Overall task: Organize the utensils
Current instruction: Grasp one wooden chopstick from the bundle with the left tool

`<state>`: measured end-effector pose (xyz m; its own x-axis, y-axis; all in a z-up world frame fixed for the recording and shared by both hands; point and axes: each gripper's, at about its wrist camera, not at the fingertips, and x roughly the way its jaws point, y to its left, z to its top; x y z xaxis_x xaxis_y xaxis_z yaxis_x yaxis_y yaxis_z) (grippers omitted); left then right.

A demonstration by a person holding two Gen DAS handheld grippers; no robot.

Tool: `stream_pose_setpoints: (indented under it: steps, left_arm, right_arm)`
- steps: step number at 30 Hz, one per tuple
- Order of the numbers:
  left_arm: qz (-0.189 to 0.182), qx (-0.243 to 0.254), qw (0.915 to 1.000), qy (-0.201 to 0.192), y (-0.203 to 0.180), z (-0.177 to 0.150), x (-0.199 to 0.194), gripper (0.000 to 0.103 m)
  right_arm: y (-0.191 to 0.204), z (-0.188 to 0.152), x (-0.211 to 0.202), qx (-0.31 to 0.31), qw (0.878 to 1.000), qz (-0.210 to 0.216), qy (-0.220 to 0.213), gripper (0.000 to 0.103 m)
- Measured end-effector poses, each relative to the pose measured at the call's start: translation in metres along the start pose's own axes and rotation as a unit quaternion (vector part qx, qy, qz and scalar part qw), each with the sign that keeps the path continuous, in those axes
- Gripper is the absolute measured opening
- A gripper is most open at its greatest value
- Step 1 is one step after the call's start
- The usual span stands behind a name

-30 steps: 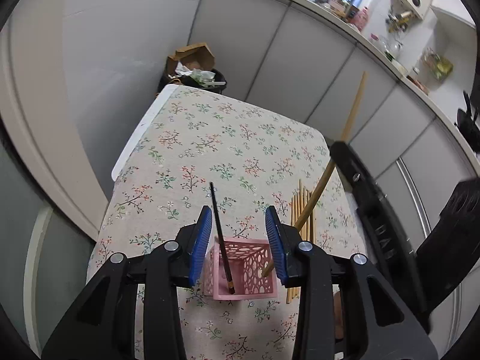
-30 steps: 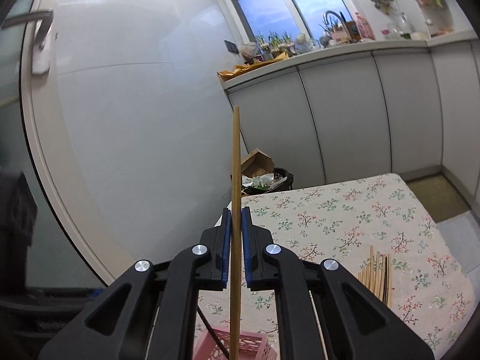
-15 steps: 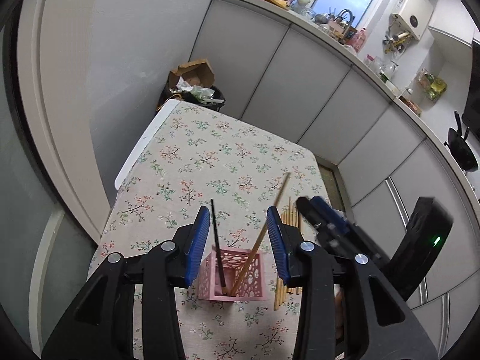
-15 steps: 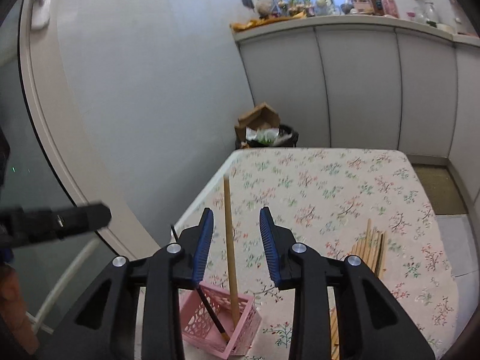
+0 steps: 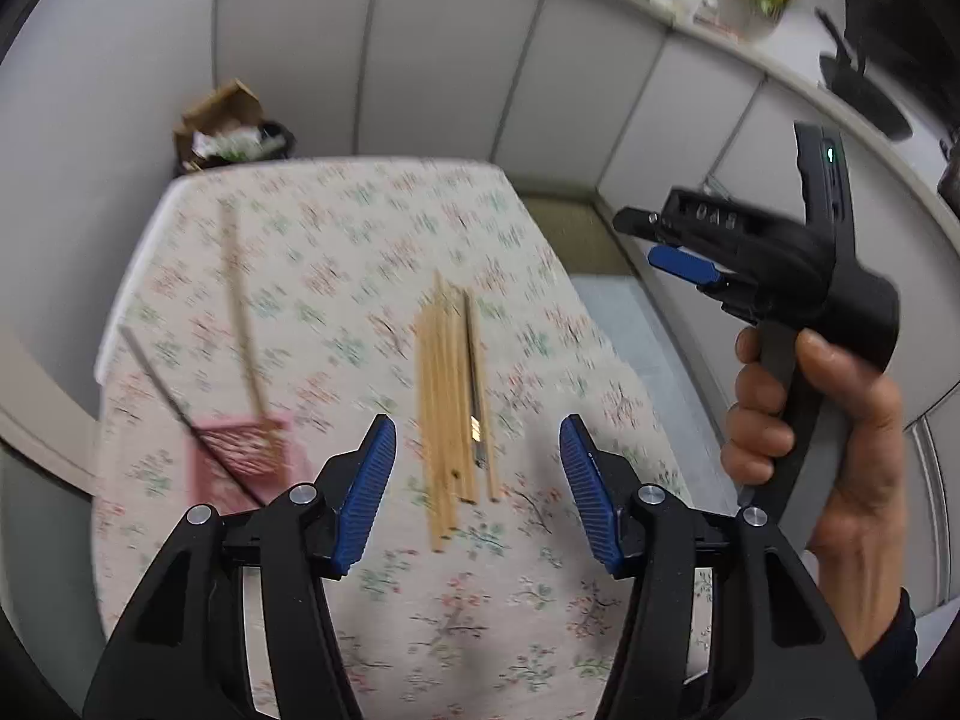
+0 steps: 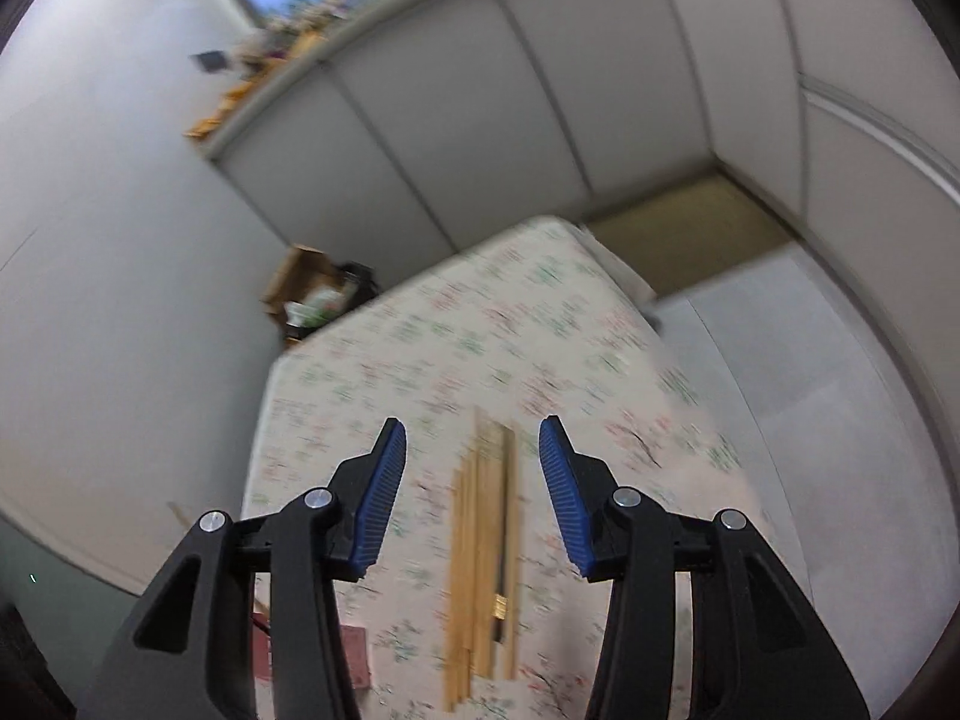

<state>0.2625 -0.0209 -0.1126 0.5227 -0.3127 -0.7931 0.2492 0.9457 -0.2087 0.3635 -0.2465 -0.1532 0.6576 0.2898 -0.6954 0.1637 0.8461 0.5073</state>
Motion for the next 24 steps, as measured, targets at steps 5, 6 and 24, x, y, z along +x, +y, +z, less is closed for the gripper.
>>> stream_pose_setpoints:
  steps: [5, 6, 24]
  left_arm:
    - [0.026, -0.025, 0.9973, 0.064, -0.007, 0.009, 0.074, 0.055]
    - [0.029, -0.034, 0.9963, 0.073, -0.003, 0.012, 0.086, 0.054]
    - [0.108, -0.109, 0.9785, 0.138, 0.043, 0.023, 0.201, 0.016]
  right_arm:
    - [-0.028, 0.001, 0.021, 0.013, 0.998, -0.027, 0.05, 0.047]
    - [-0.032, 0.001, 0.026, 0.015, 0.998, -0.031, 0.062, 0.047]
    - [-0.035, -0.01, 0.069, 0.017, 0.991, -0.022, 0.128, 0.044]
